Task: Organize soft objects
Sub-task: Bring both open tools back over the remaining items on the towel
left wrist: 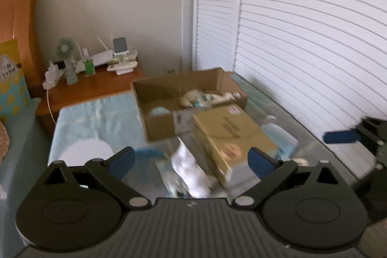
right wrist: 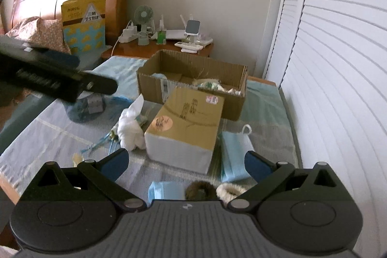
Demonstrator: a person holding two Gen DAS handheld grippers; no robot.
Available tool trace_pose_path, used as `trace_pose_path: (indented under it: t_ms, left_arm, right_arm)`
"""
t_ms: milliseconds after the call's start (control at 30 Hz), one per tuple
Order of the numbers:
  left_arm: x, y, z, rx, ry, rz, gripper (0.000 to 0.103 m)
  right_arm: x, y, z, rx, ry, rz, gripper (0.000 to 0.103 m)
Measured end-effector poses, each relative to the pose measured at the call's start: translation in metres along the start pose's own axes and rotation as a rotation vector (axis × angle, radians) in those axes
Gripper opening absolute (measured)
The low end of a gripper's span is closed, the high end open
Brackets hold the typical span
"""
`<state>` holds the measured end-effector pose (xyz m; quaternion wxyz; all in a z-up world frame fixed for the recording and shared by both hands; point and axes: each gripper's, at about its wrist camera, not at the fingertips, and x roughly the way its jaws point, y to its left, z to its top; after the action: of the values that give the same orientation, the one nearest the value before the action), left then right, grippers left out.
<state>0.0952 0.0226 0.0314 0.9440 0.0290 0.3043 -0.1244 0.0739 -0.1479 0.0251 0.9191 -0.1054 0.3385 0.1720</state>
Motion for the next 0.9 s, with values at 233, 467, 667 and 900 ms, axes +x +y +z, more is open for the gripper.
trace_pose_path:
  t_ms: [233,467,667,900]
  left_arm:
    - [-0.022,-0.017,-0.035,0.061,-0.016,-0.021,0.101]
    - [-0.024,-0.016,-0.067,0.079,0.022,-0.042,0.102]
    - [-0.017,-0.014,-0.085,0.12,0.051,-0.031,0.102]
    - [-0.002,-0.004,-0.096,0.107,0.102,-0.055,0.102]
  right_arm:
    - [-0.003,-0.001,-0.016,0.014,0.015,-0.011,0.103]
    - [0.0,-0.007,-0.03,0.031,0.045,-0.02,0.103]
    - [0.015,0.001,-0.046,0.013,0.116,-0.015,0.103]
    - [0.032,0.008,-0.06,0.011,0.196,0.05,0.103]
